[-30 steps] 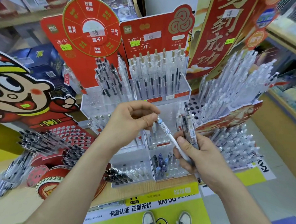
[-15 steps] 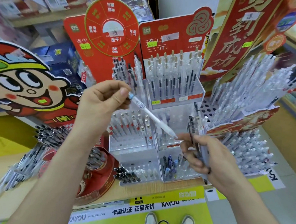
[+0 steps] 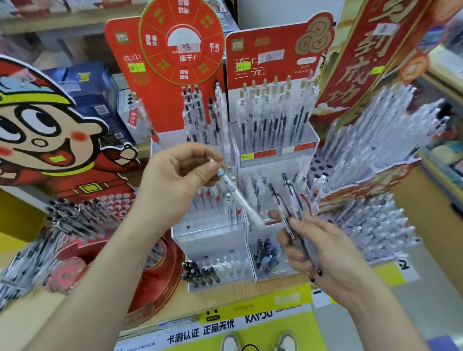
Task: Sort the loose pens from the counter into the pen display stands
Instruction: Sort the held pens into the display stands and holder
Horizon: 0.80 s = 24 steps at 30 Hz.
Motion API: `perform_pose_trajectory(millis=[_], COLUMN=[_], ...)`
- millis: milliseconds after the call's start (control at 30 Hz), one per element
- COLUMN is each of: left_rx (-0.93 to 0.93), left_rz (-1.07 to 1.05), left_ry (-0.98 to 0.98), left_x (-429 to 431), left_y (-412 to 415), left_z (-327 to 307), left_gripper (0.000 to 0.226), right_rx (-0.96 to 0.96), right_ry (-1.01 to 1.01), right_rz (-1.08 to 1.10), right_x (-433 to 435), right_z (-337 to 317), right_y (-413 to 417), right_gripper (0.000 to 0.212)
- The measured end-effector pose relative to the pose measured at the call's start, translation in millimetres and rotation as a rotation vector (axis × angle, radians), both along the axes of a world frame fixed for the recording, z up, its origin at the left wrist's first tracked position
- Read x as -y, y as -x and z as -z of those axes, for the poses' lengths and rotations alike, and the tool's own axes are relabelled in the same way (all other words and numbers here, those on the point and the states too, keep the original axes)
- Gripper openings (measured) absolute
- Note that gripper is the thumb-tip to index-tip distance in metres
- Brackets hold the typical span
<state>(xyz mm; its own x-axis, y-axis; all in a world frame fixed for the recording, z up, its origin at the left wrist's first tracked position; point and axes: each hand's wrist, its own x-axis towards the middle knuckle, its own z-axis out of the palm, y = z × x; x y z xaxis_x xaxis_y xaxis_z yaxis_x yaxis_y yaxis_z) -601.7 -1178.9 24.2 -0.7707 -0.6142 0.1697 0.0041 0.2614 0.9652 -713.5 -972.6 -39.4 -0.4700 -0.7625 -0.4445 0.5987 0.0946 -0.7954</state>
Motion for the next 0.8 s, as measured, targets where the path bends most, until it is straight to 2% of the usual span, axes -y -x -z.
perform_pose_trajectory(millis=[33,100,300,400,500,567,700,800], left_rx=[0.007,0.018,0.041,0.035,0.019,0.001,0.018,0.069], left_rz=[0.022,0.065,0.188,0.173,0.163,0.16,0.202,0.197], left_ry=[0.009,0.026,0.092,0.158,0.212,0.266,0.458,0.65], left_x=[-0.9,-5.1,-41.9,-60.9,-75.0,-88.6,-127.5,-148.9], left_y=[1.6,6.5,37.4,53.3,69.4,80.3,104.3,124.3], left_z=[1.6,3.6,12.0,12.3,10.3,13.3,39.6,72.4], left_gripper=[0.018,0.02,0.015,0.012,0.015,0.018,0.005,0.007], right_rx=[-0.016,-0.063,-0.319,-0.292,-0.211,-0.246,-0.318,-0.296], right_ry=[0.004,0.006,-0.129,-0.207,-0.205,-0.206,-0.179,-0.148], right_rz=[0.022,0.059,0.199,0.307,0.392,0.41,0.454,0.471], right_x=[-2.6,-11.1,-54.7,-78.0,-95.5,-108.0,-132.5,-144.6], right_z=[0.2,3.5,10.9,18.3,24.6,28.3,29.2,25.8], right_y=[-3.0,-7.8,-12.0,-4.6,10.1,22.5,47.4,62.8], right_gripper=[0.018,0.025,0.012,0.023,0.018,0.017,0.026,0.018])
